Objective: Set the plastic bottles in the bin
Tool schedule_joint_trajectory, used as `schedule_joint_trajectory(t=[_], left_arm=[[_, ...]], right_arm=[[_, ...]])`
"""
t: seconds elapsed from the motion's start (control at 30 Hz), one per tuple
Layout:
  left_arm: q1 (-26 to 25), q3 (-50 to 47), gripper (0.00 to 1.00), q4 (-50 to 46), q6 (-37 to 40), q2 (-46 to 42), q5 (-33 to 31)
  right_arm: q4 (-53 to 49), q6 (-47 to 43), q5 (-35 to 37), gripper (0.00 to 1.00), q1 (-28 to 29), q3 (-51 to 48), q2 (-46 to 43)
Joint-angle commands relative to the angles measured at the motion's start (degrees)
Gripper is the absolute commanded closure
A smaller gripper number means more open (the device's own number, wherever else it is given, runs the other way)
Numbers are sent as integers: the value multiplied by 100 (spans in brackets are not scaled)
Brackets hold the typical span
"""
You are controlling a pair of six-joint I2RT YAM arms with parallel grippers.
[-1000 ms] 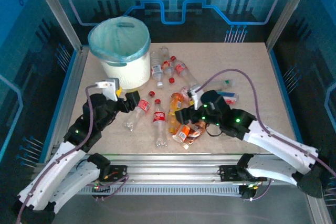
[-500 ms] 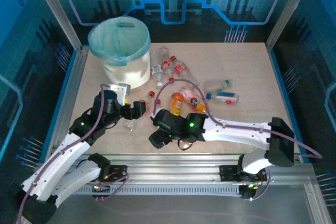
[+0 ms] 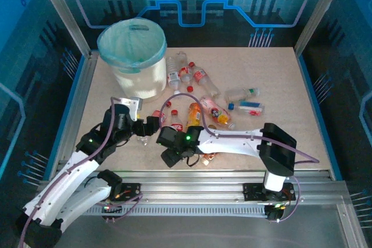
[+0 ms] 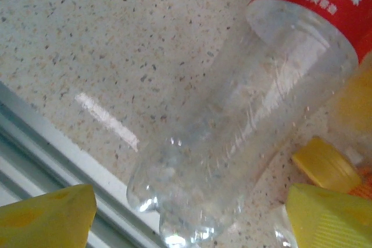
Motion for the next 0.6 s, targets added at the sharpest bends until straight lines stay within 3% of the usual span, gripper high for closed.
schedule_joint_trajectory(t=[0.0, 0.57], left_arm=[[-29, -114, 9, -68, -125, -95, -128], [-30, 1, 8, -142, -54, -92, -247]], right_arm=[[-292, 81, -171, 13, -134, 276, 261], [-53, 71, -508, 12, -472, 319, 705]])
